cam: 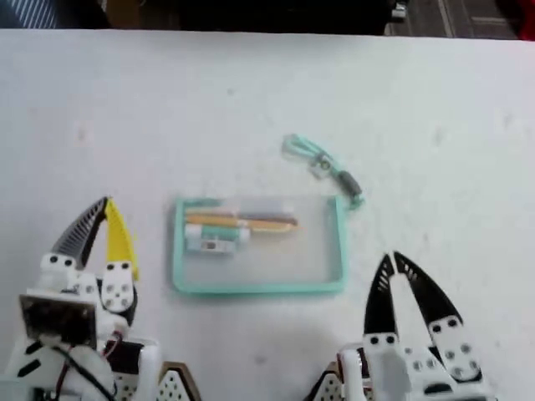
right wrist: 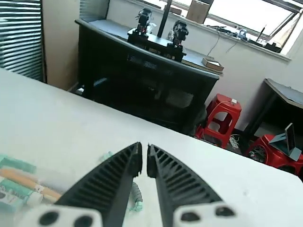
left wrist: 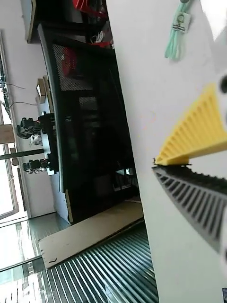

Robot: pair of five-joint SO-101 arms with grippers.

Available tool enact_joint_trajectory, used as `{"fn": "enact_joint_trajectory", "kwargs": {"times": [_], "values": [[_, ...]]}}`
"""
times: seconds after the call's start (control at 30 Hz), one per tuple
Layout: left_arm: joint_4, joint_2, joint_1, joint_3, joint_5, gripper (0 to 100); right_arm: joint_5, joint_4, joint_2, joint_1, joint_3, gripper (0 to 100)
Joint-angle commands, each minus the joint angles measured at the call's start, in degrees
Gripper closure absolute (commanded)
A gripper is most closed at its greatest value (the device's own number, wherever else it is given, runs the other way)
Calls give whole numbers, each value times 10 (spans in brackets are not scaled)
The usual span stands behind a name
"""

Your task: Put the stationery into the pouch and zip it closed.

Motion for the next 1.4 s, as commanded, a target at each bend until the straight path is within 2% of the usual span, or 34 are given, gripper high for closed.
{"fn": "enact_joint_trajectory", "kwargs": {"times": [0.0, 0.33, 0.7, 1.03, 1.2, 1.37], "values": [[-54, 5, 9, 62, -50, 978, 35, -42, -3, -21, 67, 981], [-82, 5, 9, 217, -55, 977, 39, -193, -2, -17, 247, 981], [-278, 5, 8, 454, -58, 977, 36, -389, -2, -17, 462, 981], [-283, 6, -79, 454, -55, 977, 36, -523, -2, -17, 650, 981], [-259, 7, -64, 454, -55, 976, 36, -504, 0, -21, 655, 981], [-220, 7, -22, 454, -58, 976, 36, -419, 0, -16, 655, 981]]}}
